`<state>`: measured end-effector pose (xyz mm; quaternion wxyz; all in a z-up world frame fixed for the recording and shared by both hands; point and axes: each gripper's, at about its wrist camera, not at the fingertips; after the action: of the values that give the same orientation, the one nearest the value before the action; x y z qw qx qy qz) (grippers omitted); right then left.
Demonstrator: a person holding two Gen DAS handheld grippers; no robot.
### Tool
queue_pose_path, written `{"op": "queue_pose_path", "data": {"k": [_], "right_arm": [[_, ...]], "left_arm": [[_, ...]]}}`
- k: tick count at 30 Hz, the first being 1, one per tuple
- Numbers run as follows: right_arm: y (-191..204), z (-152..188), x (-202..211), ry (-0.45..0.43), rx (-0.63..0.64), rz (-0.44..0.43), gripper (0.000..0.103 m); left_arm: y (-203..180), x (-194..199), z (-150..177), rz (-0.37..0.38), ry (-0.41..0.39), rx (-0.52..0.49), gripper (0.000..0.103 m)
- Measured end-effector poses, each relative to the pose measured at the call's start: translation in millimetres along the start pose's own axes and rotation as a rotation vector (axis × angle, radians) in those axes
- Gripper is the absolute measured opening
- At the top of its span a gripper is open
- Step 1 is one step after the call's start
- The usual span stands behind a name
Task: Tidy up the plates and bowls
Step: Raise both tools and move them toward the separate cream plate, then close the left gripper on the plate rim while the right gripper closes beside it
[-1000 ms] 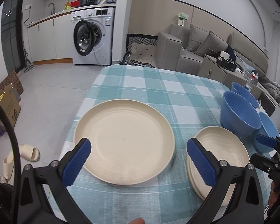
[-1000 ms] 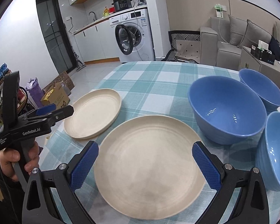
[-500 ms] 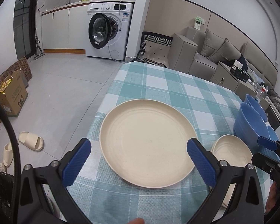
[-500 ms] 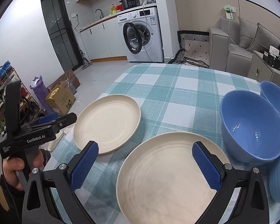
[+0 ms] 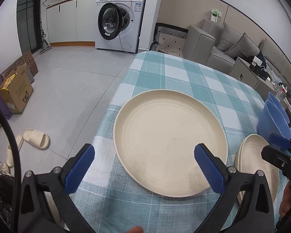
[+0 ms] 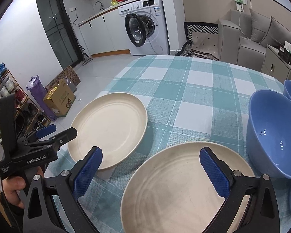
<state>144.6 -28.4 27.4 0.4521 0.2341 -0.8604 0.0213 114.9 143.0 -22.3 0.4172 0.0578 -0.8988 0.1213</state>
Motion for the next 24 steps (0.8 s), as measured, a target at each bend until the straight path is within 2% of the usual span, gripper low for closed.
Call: {"op": "queue_pose_path", "data": {"k": [6, 11, 12, 13, 14, 15, 17, 19, 24], "right_arm": [[1, -1, -22, 0.039, -0.001, -0.018, 0.102], [10, -4, -35, 0.052, 0.026, -0.029, 0.102], [12, -4, -37, 0.055, 0.037, -0.024, 0.099], [15, -5, -40, 0.063, 0.050, -0.011, 0.091], [17, -6, -43, 0.071, 0.056, -0.005, 0.085], [18, -6, -46, 0.083, 0.063, -0.005, 0.078], [21, -7, -51, 0.094, 0.071, -0.010, 0.077], [22, -7, -55, 0.099, 0.070, -0.014, 0.075], [22, -10, -64, 0.111, 0.066, -0.023, 0.066]], "left_arm": [[6, -8, 1, 0.025, 0.018, 0.010, 0.101], [14, -10, 2, 0.046, 0.018, 0.042, 0.093], [15, -11, 2, 0.049, 0.016, 0.045, 0.093], [16, -11, 2, 0.052, 0.015, 0.048, 0.093], [17, -12, 2, 0.056, 0.016, 0.049, 0.090], [16, -12, 3, 0.059, 0.020, 0.048, 0.083], [16, -15, 4, 0.053, 0.027, 0.041, 0.081], [16, -18, 4, 0.053, 0.035, 0.037, 0.071], [20, -25, 7, 0.043, 0.063, 0.048, 0.060]]}}
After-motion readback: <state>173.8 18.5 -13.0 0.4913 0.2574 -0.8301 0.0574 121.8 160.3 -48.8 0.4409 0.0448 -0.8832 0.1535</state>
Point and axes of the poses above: each gripper's, at about its wrist camera, not at the fingertips, and x roughly against the way its jaws point, y to its left, z to its underside, and after that the axes turned 2 degrees about y, right-handed
